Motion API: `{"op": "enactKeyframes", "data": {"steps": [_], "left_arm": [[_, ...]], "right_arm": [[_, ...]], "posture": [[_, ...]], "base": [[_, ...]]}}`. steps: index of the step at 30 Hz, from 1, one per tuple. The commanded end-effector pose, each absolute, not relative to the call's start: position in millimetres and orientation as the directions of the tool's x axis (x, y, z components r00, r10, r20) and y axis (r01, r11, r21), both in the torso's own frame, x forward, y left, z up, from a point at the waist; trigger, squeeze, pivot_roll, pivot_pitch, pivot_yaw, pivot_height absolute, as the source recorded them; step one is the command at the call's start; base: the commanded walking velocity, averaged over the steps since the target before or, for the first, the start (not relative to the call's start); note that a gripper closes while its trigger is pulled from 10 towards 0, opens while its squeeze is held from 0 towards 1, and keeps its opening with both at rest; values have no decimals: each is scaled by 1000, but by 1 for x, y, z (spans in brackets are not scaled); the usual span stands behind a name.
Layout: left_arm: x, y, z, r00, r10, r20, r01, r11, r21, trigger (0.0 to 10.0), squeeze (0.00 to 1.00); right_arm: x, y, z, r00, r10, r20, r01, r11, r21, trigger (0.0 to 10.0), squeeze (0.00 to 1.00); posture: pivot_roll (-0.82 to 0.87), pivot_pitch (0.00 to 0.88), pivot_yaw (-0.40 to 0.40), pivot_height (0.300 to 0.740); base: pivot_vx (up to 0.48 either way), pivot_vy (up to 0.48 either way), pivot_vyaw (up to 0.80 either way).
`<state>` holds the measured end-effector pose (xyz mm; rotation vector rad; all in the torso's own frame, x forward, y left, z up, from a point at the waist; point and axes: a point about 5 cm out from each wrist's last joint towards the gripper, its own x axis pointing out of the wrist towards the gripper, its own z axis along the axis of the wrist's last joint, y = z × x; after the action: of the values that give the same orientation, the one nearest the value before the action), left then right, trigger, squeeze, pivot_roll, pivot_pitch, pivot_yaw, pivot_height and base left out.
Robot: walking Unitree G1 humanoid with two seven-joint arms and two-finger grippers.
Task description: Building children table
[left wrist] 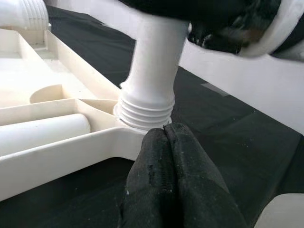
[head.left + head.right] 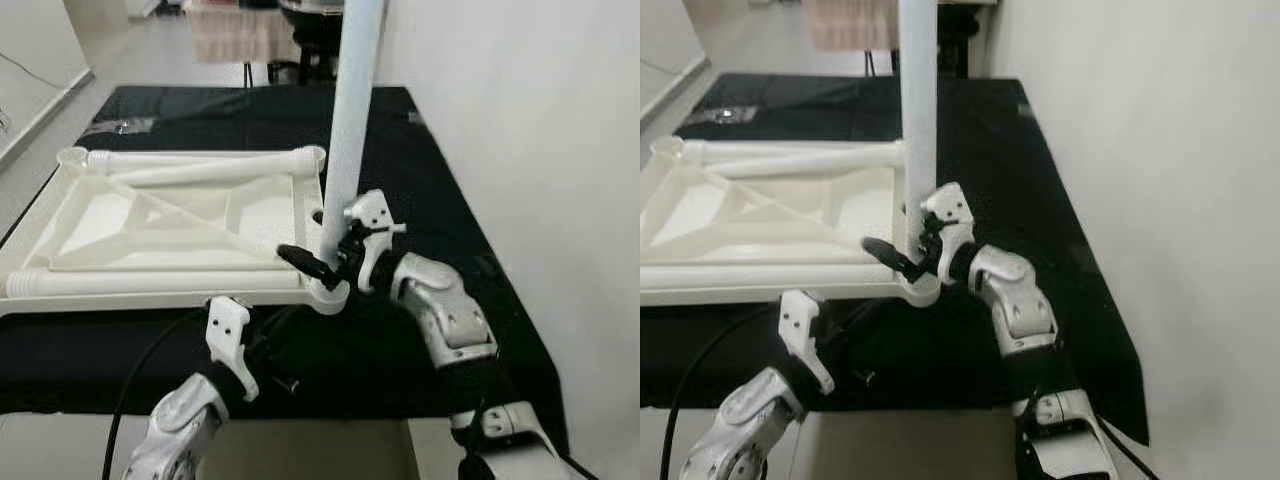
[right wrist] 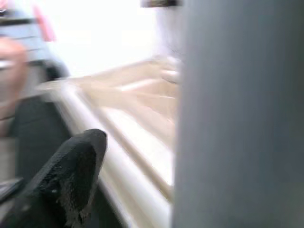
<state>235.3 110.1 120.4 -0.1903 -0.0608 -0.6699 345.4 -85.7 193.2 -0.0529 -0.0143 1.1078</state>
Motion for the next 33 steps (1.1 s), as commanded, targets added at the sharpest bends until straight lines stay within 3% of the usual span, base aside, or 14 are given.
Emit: {"op": "enactKeyframes", "data": {"steps": [1, 6, 7, 8, 14, 19, 22, 23, 24, 25, 26, 27, 29, 33], "left_arm": [[235, 110, 116, 785, -611, 105, 619, 766, -174, 10000, 0], [236, 110, 115, 785, -611, 101, 619, 767, -171, 10000, 0], [236, 109, 114, 786, -611, 99, 618, 768, -169, 10000, 0], [236, 109, 114, 786, -610, 98, 617, 768, -169, 10000, 0], [235, 109, 113, 787, -609, 97, 616, 769, -169, 10000, 0], [233, 109, 114, 785, -612, 98, 619, 766, -174, 10000, 0], [232, 109, 115, 785, -612, 102, 619, 765, -176, 10000, 0], [232, 109, 115, 785, -612, 102, 619, 765, -176, 10000, 0], [231, 110, 116, 785, -611, 103, 619, 766, -177, 10000, 0], [231, 110, 116, 785, -611, 103, 619, 766, -177, 10000, 0], [231, 111, 116, 786, -610, 104, 618, 766, -177, 10000, 0], [231, 111, 116, 786, -610, 104, 618, 766, -177, 10000, 0], [231, 113, 116, 786, -610, 102, 617, 766, -179, 10000, 0], [233, 113, 115, 785, -611, 99, 618, 765, -179, 10000, 0]], "right_arm": [[345, -82, 194, 359, 933, 1, -932, 359, -47, 10000, 0], [352, -88, 192, 228, 970, -82, -974, 226, -37, 10000, 0], [355, -91, 191, 213, 971, -108, -977, 212, -27, 7569, 0], [358, -93, 191, 217, 970, -111, -976, 217, -11, 0, 0], [359, -100, 191, 241, 968, -76, -970, 243, 18, 0, 0], [356, -119, 187, 336, 941, -39, -942, 336, 13, 0, 0], [354, -138, 170, 536, 841, -70, -843, 538, 5, 0, 0], [354, -138, 170, 536, 841, -70, -843, 538, 5, 0, 0], [352, -138, 157, 658, 745, -110, -749, 662, 0, 0, 0], [352, -138, 157, 658, 745, -110, -749, 662, 0, 0, 0], [351, -137, 147, 788, 602, -127, -609, 793, -20, 0, 0], [351, -137, 147, 788, 602, -127, -609, 793, -20, 0, 0], [318, -103, 126, 886, 441, -141, -444, 896, 12, 0, 0], [306, -84, 128, 889, 440, -128, -439, 898, 37, 0, 0]], "posture": [[79, 46, -61, 740], [91, 34, -63, 740], [91, 34, -63, 740], [98, 31, -65, 740], [94, 32, -62, 740], [89, 43, -61, 740], [81, 57, -70, 740], [81, 57, -70, 740], [78, 63, -72, 740], [78, 63, -72, 740], [73, 71, -68, 740], [73, 71, -68, 740], [59, 72, -52, 740], [53, 65, -51, 740]], "base": [[0, 0, 0], [0, 0, 0], [0, 0, 0], [0, 0, 0], [0, 0, 0], [0, 0, 0], [0, 0, 0], [0, 0, 0], [0, 0, 0], [0, 0, 0], [0, 0, 0], [0, 0, 0], [0, 0, 0], [0, 0, 0]]}}
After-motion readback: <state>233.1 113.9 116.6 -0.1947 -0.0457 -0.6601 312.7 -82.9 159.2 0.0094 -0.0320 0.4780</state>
